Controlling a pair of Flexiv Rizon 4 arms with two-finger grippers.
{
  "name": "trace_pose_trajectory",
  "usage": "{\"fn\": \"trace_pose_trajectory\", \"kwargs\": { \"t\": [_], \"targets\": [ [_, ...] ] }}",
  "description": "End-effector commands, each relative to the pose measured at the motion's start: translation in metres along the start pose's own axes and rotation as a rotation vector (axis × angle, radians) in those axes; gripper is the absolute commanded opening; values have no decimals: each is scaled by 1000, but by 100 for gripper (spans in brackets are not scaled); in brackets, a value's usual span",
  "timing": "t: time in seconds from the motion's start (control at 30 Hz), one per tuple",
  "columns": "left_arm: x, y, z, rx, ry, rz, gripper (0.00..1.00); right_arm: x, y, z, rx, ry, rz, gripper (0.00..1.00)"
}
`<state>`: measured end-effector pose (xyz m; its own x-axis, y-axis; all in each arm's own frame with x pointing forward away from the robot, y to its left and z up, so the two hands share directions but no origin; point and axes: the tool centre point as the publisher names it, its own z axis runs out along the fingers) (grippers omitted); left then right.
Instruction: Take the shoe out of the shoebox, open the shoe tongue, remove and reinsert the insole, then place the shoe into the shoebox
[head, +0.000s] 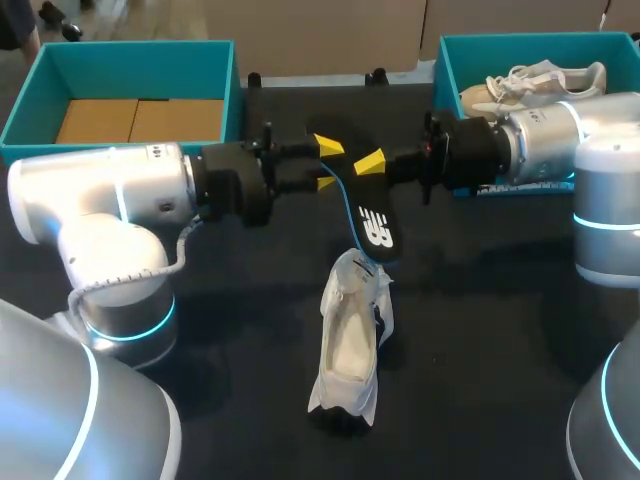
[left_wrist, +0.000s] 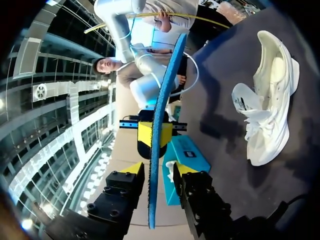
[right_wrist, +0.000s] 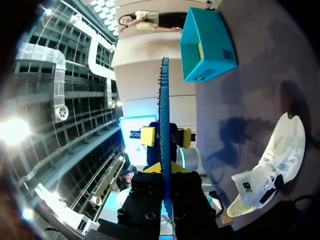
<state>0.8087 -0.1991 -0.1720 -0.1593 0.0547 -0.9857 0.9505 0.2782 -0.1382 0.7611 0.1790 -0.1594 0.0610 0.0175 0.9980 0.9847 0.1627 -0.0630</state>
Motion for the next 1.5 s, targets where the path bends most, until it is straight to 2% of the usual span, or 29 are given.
{"fn": "trace_pose_trajectory", "kwargs": {
  "t": [0.03,0.1,0.17,0.27,0.67,0.7,0.73,0.77,1.1,1.2,1.5],
  "targets": [
    [-2,2,6,-5,-5,3,35,0,-1,1,-2,1,-1,0],
    [-3,2,7,-6,-6,5,31,0,-1,1,-2,1,-1,0],
    [-3,3,8,-8,-6,7,24,0,-1,1,-2,1,-1,0],
    [-3,3,8,-10,-6,7,0,0,-1,1,-2,1,-1,0],
    [-2,3,9,1,6,17,0,0,-1,1,-2,1,-1,2],
    [-2,3,7,3,7,18,0,0,-1,-1,-6,3,-8,35],
    [-2,2,6,4,8,20,0,1,-2,-3,-4,-1,-17,59],
    [-3,1,4,5,10,21,0,1,-3,-5,-3,-7,-21,100],
    [-2,-4,-31,22,40,-11,0,-7,-18,-38,29,-75,-149,100],
    [-1,-6,-41,32,59,-32,0,-9,-21,-47,108,-117,-208,100],
    [11,-33,-66,76,125,-51,0,-9,-21,-47,108,-117,-208,100]
  ]
}}
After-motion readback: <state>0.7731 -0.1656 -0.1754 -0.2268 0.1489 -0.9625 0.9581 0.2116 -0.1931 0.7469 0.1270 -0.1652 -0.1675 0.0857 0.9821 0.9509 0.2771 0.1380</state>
